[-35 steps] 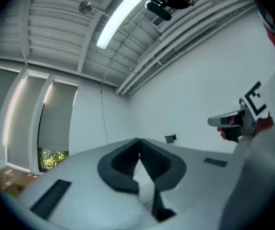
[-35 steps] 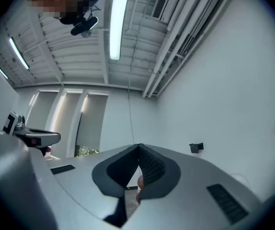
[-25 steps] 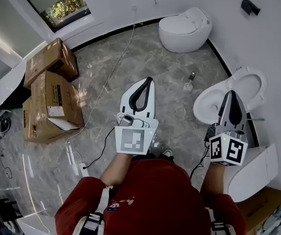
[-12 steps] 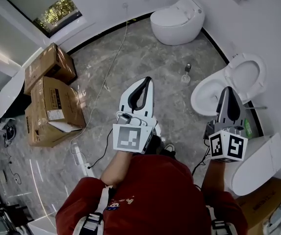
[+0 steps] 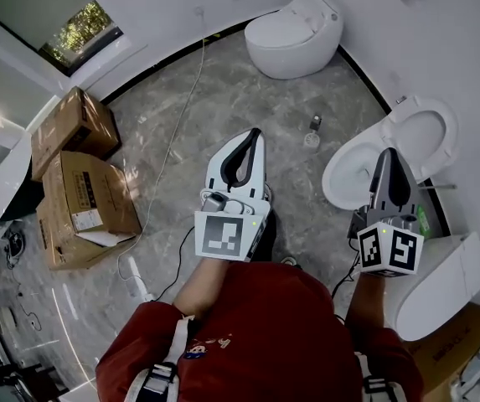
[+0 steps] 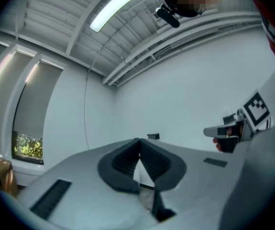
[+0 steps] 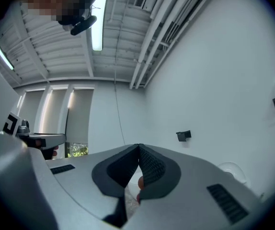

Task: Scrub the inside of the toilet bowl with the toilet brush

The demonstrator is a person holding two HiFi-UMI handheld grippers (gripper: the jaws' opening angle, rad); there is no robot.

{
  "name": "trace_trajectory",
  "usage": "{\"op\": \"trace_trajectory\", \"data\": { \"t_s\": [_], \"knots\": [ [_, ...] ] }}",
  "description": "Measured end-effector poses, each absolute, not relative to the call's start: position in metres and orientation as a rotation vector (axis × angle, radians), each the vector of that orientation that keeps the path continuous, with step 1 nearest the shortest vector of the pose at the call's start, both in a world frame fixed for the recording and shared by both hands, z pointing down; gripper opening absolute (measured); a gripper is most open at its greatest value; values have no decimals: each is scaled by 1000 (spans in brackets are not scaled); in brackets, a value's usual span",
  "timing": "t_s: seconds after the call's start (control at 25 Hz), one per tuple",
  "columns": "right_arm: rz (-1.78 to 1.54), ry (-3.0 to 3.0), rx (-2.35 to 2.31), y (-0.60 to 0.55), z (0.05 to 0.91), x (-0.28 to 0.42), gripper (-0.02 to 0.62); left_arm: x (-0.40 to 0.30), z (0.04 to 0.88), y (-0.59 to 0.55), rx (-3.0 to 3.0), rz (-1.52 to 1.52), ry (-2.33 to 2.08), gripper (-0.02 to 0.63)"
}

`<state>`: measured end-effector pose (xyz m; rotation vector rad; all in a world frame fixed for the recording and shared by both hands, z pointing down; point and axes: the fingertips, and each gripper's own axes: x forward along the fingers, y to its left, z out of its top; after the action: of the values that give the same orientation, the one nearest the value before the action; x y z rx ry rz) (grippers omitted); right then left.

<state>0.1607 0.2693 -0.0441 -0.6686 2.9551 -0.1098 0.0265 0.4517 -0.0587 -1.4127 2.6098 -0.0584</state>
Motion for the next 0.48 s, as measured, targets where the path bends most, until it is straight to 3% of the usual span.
{"op": "trace_trajectory", "data": {
  "t_s": [0.48],
  "knots": [
    [-162, 3058, -813, 178, 5, -44, -2, -177, 3, 331, -1676, -137, 2638, 0]
  ]
}}
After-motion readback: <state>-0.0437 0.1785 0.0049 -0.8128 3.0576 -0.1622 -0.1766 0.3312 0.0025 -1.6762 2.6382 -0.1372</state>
